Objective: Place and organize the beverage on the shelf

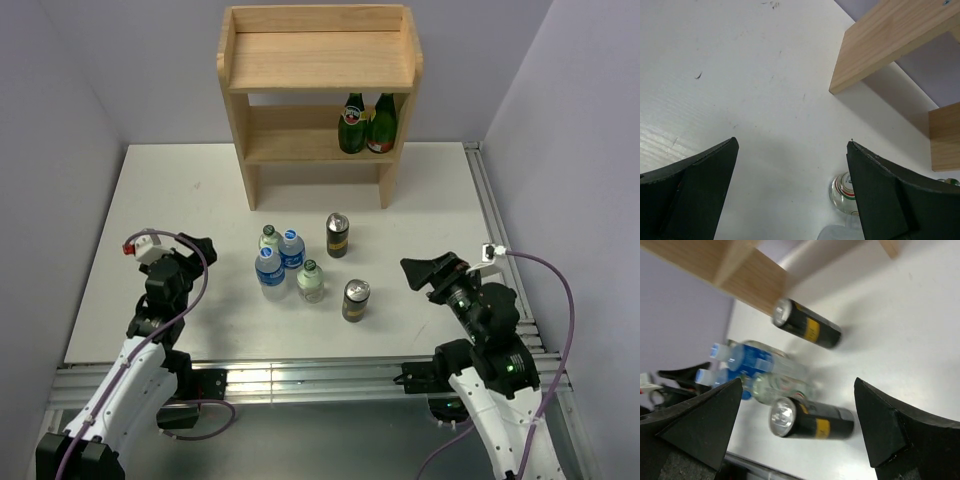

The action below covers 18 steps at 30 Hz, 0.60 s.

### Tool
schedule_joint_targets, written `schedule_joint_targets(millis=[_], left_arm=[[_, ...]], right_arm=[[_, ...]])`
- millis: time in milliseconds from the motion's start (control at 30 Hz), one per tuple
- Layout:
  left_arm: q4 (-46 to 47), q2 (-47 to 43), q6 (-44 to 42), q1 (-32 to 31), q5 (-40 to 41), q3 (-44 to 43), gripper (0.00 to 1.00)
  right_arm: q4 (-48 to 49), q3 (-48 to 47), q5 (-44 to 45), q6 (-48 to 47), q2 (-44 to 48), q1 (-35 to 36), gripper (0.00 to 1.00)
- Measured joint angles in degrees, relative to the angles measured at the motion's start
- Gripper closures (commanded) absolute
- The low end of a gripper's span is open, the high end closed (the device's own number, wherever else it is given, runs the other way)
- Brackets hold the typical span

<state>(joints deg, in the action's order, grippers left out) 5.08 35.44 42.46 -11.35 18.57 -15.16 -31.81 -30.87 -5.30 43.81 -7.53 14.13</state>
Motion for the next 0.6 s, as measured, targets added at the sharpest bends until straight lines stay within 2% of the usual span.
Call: schedule_joint_targets(millis=[100, 233, 333, 467, 533, 600], left_arm=[[0.24, 0.04, 0.04, -0.09, 1.27, 0.57, 0.03], [0.39, 0.68, 0.07, -0.11, 2.21, 0.7, 0.03], [0.44, 0.83, 0.07, -0.2, 2.45, 0.72, 0.04], [0.68, 0.85, 0.2, -0.44, 2.99, 0.72, 0.04], [0.68, 0.94, 0.22, -0.61, 3.39, 0.72, 0.03], [0.66, 1.11, 0.22, -0.79, 3.65, 0.72, 0.04]], right_arm=[[-2.91, 0.07, -1.11, -0.26, -3.37, 0.13, 0.0], [-2.16, -0.72, -5.75, -1.84, -10.23, 1.36, 0.0], [-2.47, -3.82, -4.96, -3.41, -15.65, 7.37, 0.0], [0.61, -10.73, -10.16, -4.57, -24.63, 14.43, 0.0], [1.31, -14.36, -6.47, -5.14, -27.28, 17.79, 0.0], [0.94, -17.59, 0.55, -5.68, -28.48, 24.83, 0.0]])
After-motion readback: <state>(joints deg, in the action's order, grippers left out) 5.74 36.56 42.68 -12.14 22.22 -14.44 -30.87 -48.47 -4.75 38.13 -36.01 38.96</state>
